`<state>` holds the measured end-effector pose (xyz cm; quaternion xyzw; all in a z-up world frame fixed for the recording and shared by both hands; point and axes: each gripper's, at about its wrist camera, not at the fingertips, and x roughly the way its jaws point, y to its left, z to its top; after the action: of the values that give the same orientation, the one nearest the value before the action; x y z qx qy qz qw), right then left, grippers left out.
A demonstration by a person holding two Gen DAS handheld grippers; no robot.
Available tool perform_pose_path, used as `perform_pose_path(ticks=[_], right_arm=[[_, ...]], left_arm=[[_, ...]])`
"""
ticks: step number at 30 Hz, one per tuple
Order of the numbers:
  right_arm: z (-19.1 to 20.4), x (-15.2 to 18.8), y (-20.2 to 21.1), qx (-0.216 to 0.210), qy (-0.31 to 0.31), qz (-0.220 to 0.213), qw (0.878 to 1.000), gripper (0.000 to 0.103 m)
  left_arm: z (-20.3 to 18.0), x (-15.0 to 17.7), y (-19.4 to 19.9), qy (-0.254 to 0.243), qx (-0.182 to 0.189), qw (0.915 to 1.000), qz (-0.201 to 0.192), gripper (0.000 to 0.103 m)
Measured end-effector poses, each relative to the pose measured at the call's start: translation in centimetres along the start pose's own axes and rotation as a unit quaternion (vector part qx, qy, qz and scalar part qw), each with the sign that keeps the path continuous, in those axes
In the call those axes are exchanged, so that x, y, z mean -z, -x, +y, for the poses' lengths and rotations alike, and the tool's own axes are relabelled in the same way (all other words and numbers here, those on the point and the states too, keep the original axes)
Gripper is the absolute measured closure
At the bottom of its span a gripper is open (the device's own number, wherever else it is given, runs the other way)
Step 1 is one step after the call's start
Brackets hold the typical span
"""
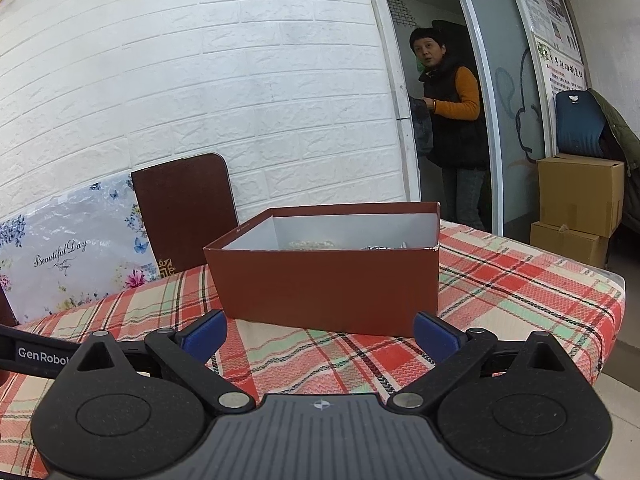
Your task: Organize objects
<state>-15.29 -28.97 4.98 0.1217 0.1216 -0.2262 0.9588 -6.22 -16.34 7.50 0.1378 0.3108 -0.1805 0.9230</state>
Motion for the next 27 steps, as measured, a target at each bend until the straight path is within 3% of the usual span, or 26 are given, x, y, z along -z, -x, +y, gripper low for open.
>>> perform_pose_path(ticks=[17,27], right_arm=[[0.06,0.47,-0.54,-0.001,-0.005,0.011,1.000,0.004],[-0.10,0.64,-0.94,-0.001,0.001,0.017,1.000,0.004]], left_arm=[[-0.43,0.27,-0.72,-0.008,0.004,0.9999,0.013,0.000],[-0.28,0.30,-0.68,-0.007,-0.002,1.0000,0.002,0.000]])
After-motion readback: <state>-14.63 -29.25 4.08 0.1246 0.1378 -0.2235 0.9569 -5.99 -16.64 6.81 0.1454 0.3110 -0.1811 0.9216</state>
